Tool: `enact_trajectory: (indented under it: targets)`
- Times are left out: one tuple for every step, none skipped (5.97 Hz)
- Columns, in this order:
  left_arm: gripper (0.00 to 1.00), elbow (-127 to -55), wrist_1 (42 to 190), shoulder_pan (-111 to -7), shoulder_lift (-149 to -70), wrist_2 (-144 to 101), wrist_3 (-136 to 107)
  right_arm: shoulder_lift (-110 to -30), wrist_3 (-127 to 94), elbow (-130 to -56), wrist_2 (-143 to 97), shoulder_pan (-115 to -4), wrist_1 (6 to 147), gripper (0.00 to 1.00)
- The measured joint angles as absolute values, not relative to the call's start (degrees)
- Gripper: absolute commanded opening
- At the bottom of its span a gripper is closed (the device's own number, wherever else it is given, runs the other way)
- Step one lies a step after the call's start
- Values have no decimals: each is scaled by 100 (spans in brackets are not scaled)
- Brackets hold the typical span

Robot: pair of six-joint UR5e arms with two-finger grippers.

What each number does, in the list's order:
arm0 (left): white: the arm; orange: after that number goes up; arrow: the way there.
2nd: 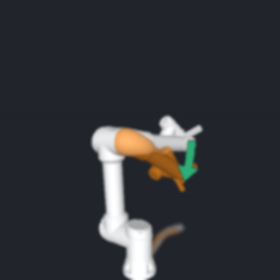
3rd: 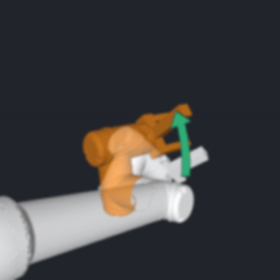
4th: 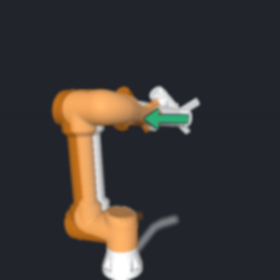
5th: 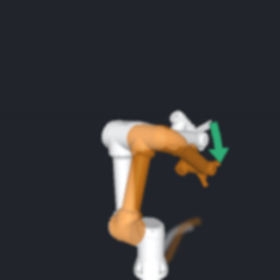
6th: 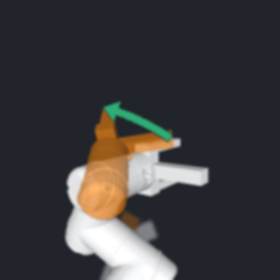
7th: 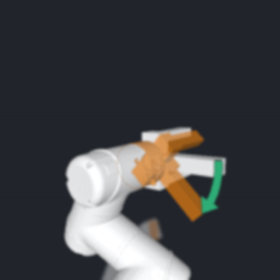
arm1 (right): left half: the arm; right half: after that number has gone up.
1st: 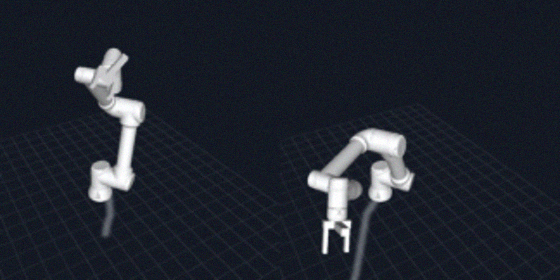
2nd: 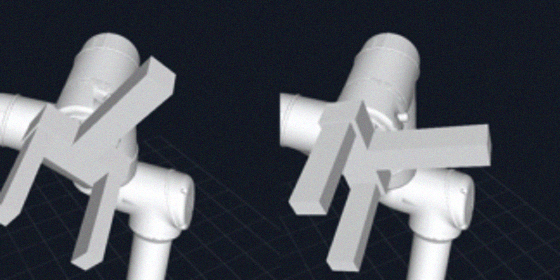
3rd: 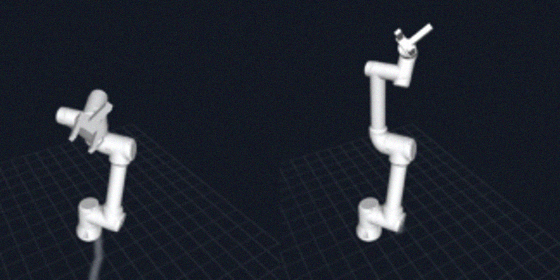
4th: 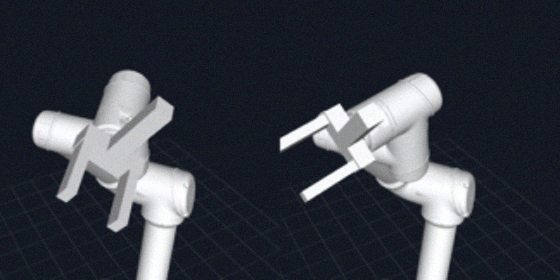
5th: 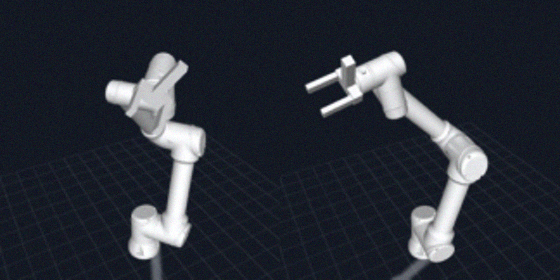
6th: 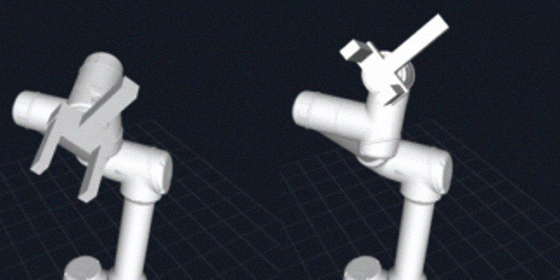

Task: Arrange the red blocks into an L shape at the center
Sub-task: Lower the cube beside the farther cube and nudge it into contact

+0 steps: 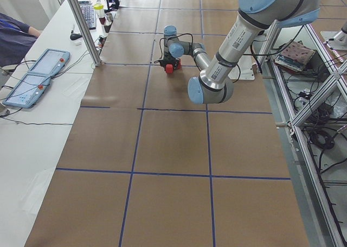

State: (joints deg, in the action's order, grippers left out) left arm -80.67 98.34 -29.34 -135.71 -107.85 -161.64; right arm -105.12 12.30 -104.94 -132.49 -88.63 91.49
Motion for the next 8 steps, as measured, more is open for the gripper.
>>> enact_trajectory:
  targets:
    - [39,-8067,9838,-2910,-13572,-10784,-16163,-10512,1230,-10494,-13247,-8862,9149,100]
    - [40,-8069,9842,-2892,-13578,-10783,-16163,-10512,1230,-10494,-13246,-8861,9149,100]
    - [42,-8071,9845,-2879,-13578,-10783,-16163,-10512,1230,-10494,-13245,-8860,9149,100]
    - [47,-8071,9845,-2873,-13576,-10784,-16163,-10512,1230,-10494,-13245,-8860,9149,100]
    - [62,-8068,9844,-2873,-13571,-10787,-16158,-10512,1230,-10494,-13245,-8859,9150,100]
    - [100,-8068,9843,-2872,-13571,-10784,-16141,-10512,1230,-10494,-13245,-8860,9150,100]
    - [100,-8062,9841,-2871,-13568,-10784,-16126,-10512,1231,-10494,-13245,-8859,9149,100]
    - [100,-8071,9831,-2892,-13575,-10787,-16121,-10512,1230,-10494,-13245,-8859,9149,100]
